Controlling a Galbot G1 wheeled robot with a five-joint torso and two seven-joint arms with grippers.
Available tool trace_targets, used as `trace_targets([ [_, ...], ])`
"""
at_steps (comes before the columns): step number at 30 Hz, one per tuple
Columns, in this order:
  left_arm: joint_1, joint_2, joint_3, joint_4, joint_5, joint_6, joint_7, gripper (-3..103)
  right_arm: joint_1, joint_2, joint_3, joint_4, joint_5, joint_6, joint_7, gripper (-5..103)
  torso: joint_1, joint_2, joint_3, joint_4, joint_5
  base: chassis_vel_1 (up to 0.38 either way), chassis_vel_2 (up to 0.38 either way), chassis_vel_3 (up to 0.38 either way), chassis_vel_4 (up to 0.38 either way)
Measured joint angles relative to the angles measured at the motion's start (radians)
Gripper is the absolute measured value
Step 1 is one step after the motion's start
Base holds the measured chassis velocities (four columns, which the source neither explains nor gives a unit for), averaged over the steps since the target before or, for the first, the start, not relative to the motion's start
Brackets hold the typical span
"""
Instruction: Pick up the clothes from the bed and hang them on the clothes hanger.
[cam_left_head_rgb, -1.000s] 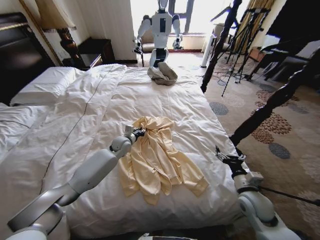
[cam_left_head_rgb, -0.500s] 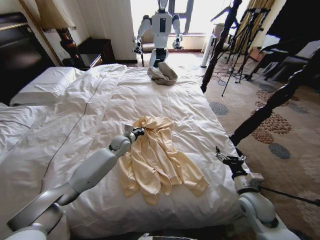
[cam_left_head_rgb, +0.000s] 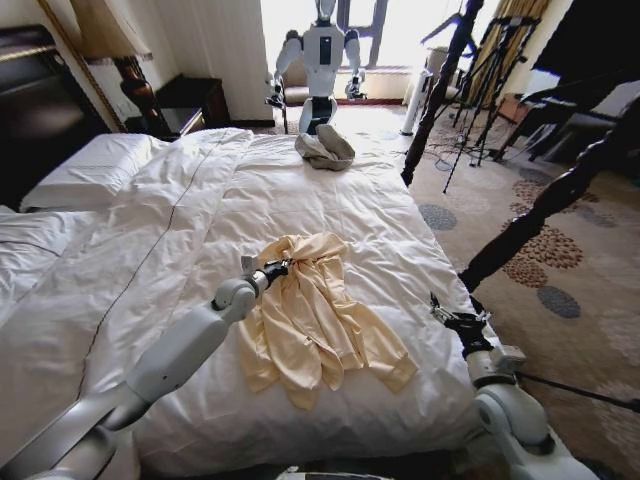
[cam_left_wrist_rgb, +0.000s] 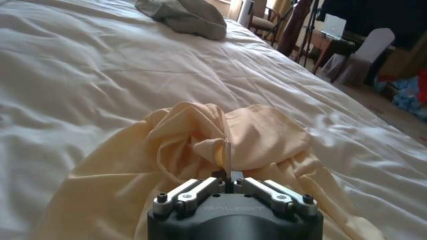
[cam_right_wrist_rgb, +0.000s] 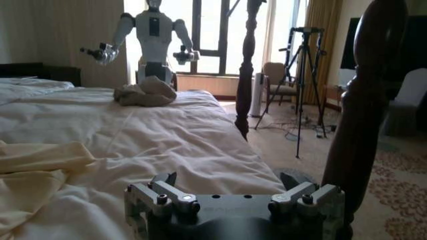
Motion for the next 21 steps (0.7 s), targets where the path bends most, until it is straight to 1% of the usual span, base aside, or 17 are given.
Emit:
trace_targets([
  [6,0.006,0.010,0.000,0.002,0.030,-0.012,0.023,1,0.001,0.001,0.000,0.000,0.000,-0.001,0.000,100,0.000,0.000,0.000,0.0000,0.0000,0.000,0.000,0.000,0.000],
  [9,0.007,0.021,0.006,0.008,0.080,-0.035,0.062,1,0.000,0.004,0.000,0.000,0.000,-0.001,0.000,100,0.000,0.000,0.000,0.0001,0.0000,0.000,0.000,0.000,0.000],
  [10,0.008,0.023,0.009,0.010,0.098,-0.041,0.069,1,0.000,0.004,0.001,0.000,0.000,-0.001,0.000,100,0.000,0.000,0.000,0.0000,-0.0001,0.000,0.000,0.000,0.000],
  [11,0.008,0.023,0.009,0.010,0.098,-0.041,0.069,1,0.000,0.004,0.001,0.000,0.000,-0.001,0.000,100,0.000,0.000,0.000,0.0000,-0.0001,0.000,0.000,0.000,0.000],
  [12,0.008,0.025,0.017,0.015,0.130,-0.053,0.080,1,-0.001,0.006,0.001,0.000,0.000,-0.001,0.000,100,0.000,0.000,0.000,0.0000,0.0000,0.000,0.000,0.000,0.000],
  [15,0.009,0.025,0.026,0.026,0.170,-0.072,0.098,1,-0.004,0.009,0.002,0.000,-0.002,0.000,0.001,100,0.000,0.000,0.000,0.0000,-0.0001,0.000,0.000,0.000,0.000],
  [21,0.011,0.026,0.030,0.031,0.200,-0.092,0.105,1,-0.009,0.009,0.005,0.002,-0.002,0.000,0.001,100,0.000,0.000,0.000,0.0000,0.0000,0.000,0.000,0.000,0.000],
])
